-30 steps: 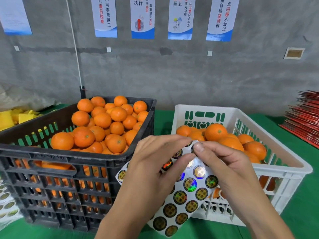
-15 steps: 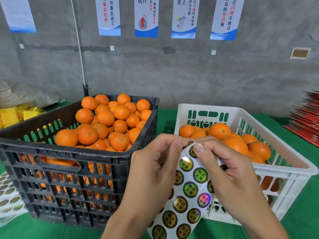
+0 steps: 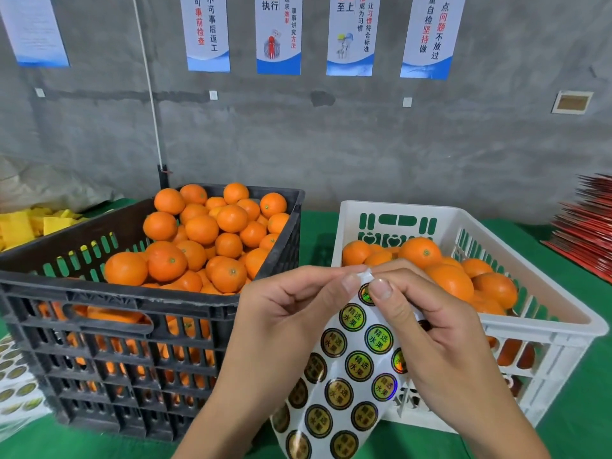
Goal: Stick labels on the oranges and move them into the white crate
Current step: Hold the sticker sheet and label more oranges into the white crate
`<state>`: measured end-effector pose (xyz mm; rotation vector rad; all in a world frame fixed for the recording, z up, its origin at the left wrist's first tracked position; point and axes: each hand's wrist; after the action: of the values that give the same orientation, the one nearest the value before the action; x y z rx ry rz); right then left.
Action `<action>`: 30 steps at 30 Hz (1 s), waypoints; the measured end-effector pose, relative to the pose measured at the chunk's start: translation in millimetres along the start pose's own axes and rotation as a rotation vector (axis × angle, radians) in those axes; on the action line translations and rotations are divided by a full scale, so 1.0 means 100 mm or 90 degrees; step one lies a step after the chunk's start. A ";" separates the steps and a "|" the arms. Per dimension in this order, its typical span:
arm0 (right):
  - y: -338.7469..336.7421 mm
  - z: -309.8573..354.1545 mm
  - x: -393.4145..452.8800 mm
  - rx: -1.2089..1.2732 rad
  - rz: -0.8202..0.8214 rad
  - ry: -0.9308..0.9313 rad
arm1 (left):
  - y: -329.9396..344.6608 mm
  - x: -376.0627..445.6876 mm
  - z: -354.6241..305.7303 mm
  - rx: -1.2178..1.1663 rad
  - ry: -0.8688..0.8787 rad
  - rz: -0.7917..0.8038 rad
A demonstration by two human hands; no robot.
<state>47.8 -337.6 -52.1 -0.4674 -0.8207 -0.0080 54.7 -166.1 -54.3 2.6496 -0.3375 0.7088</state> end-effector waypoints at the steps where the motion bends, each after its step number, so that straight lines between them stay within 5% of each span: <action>1: -0.01 -0.01 0.00 -0.006 0.006 -0.001 | -0.01 0.00 0.01 -0.018 -0.027 0.000; 4: -0.01 -0.02 -0.02 0.007 0.016 0.016 | -0.04 0.01 0.03 -0.066 -0.088 -0.007; 11: 0.07 0.05 -0.06 0.077 0.063 0.058 | -0.09 0.04 -0.04 0.025 0.108 -0.007; 18: 0.16 0.20 -0.07 0.105 0.087 0.028 | -0.17 0.01 -0.23 0.156 0.148 -0.039; 24: 0.41 0.31 0.29 0.134 0.081 0.053 | -0.63 0.07 -0.44 0.370 0.236 -0.290; 30: 1.15 -0.03 1.23 -0.115 0.205 0.031 | -1.13 0.09 -0.49 0.489 0.249 -0.527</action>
<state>155.3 -214.1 -13.0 -0.7640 -0.6915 0.2053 77.5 -45.5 -43.2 2.7763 1.2908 1.1536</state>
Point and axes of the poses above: each hand's wrist, its own x-axis towards the middle knuckle, its own y-axis out of the palm, z = x × y, and after that the axes turned 11 degrees about -x, right-handed
